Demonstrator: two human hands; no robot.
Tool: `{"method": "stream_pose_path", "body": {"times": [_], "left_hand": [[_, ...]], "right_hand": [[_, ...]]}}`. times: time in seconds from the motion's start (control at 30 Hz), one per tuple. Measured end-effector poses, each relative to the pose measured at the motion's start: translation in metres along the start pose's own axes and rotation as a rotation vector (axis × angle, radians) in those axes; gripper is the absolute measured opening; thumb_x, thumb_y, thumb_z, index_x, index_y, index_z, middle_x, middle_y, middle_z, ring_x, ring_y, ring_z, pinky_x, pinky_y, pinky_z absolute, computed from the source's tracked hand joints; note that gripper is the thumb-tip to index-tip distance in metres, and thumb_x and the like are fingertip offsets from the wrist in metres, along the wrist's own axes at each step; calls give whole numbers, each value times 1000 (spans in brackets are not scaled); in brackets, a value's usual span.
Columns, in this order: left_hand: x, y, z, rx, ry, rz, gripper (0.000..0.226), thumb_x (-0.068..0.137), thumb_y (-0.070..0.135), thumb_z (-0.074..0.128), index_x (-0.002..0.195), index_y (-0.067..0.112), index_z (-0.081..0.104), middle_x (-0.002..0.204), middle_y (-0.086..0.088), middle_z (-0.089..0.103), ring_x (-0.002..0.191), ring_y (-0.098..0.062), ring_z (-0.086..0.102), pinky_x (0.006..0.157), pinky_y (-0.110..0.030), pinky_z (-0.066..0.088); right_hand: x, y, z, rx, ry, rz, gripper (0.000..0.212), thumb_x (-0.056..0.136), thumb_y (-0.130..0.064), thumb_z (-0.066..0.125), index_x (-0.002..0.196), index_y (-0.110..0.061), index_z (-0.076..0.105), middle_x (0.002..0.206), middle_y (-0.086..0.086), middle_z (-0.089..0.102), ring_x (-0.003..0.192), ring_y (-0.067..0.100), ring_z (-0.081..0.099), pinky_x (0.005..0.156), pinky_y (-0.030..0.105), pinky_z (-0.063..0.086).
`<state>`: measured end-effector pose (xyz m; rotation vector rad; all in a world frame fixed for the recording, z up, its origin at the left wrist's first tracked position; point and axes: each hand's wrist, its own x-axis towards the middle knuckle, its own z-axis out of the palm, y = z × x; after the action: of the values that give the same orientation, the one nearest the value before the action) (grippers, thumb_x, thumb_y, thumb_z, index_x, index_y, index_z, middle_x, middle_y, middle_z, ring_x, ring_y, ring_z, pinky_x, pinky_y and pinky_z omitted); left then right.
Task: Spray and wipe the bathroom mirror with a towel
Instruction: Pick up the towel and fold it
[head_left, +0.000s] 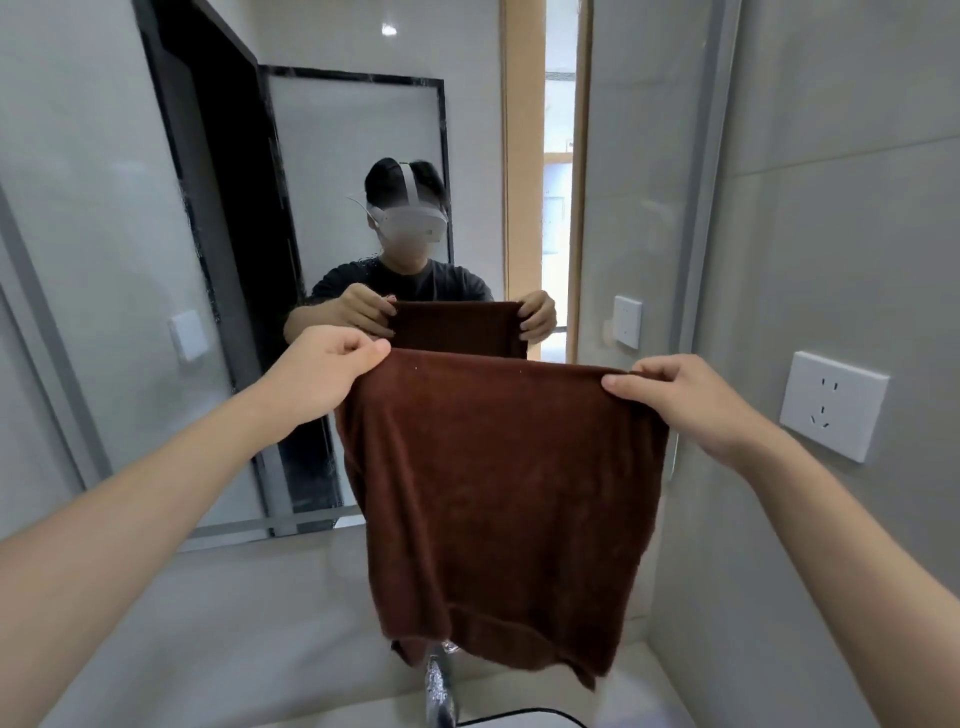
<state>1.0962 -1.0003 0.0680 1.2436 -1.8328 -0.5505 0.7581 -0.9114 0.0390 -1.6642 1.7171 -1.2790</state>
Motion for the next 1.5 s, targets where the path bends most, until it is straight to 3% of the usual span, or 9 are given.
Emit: {"method": "stream_pose_path", "body": {"times": [0.2, 0.33, 0.53, 0.77, 0.93, 1.1, 1.2, 1.33, 1.5], "left_hand": [[7, 11, 21, -428, -90, -396, 28, 97, 17, 63, 112, -6, 68, 101, -20, 69, 86, -29, 65, 75, -36, 52], [0, 30, 51, -662, -110, -396, 20, 96, 16, 64, 107, 1, 70, 85, -10, 71, 67, -19, 67, 59, -30, 57], [-25, 58, 66, -187, -37, 74, 37, 85, 46, 74, 83, 9, 78, 84, -21, 74, 72, -27, 69, 73, -45, 57], [-27, 52, 69, 194, -258, 168, 56, 71, 41, 85, 119, 30, 60, 104, 13, 68, 92, -3, 65, 81, -27, 56], [-17, 40, 61, 145, -284, 223, 38, 82, 0, 68, 110, 26, 70, 94, 6, 75, 87, -11, 70, 81, -31, 59], [-11, 36, 57, -107, -272, 181, 49, 82, -14, 55, 103, 24, 75, 95, 4, 78, 93, -11, 72, 85, -31, 56], [-7, 36, 44, -136, -334, 182, 47, 84, -19, 48, 106, 20, 61, 93, 1, 74, 83, -25, 65, 72, -41, 49], [-6, 20, 23, -208, -381, 110, 45, 86, -25, 40, 103, 16, 39, 87, -11, 65, 77, -26, 50, 65, -42, 36], [-16, -9, 47, -769, -180, -135, 15, 99, 6, 49, 106, 17, 58, 92, -5, 70, 67, -15, 66, 57, -25, 52]], "right_hand": [[13, -22, 21, 333, 7, 214, 23, 89, -17, 75, 70, -5, 69, 67, 10, 70, 57, 20, 66, 56, 27, 52], [14, -47, 56, 654, -55, 296, 11, 90, -7, 70, 99, -1, 70, 82, 14, 67, 63, 20, 64, 55, 27, 55], [-1, -68, 70, 842, -262, 268, 43, 102, -37, 53, 119, 2, 62, 97, 18, 66, 81, 32, 70, 69, 42, 65], [-8, -67, 49, 806, -531, 281, 74, 100, -55, 42, 149, 0, 38, 138, 36, 56, 122, 48, 62, 101, 53, 53], [-3, -46, 57, 553, -342, 85, 37, 101, -24, 57, 135, -8, 57, 115, 24, 72, 102, 33, 74, 91, 42, 61], [4, -23, 73, -129, -266, -192, 48, 84, -19, 78, 129, -25, 62, 131, -2, 53, 122, 14, 50, 108, 32, 40], [10, -13, 72, 15, -266, -127, 25, 81, -28, 82, 97, -12, 73, 96, 3, 71, 91, 17, 66, 89, 44, 55], [12, -18, 58, 276, -175, -98, 9, 86, -14, 80, 88, -12, 71, 78, 2, 71, 72, 13, 71, 59, 24, 56], [14, -41, 69, 578, -168, -110, 10, 92, -14, 73, 100, -8, 76, 94, 10, 78, 89, 24, 75, 80, 35, 62]]}}
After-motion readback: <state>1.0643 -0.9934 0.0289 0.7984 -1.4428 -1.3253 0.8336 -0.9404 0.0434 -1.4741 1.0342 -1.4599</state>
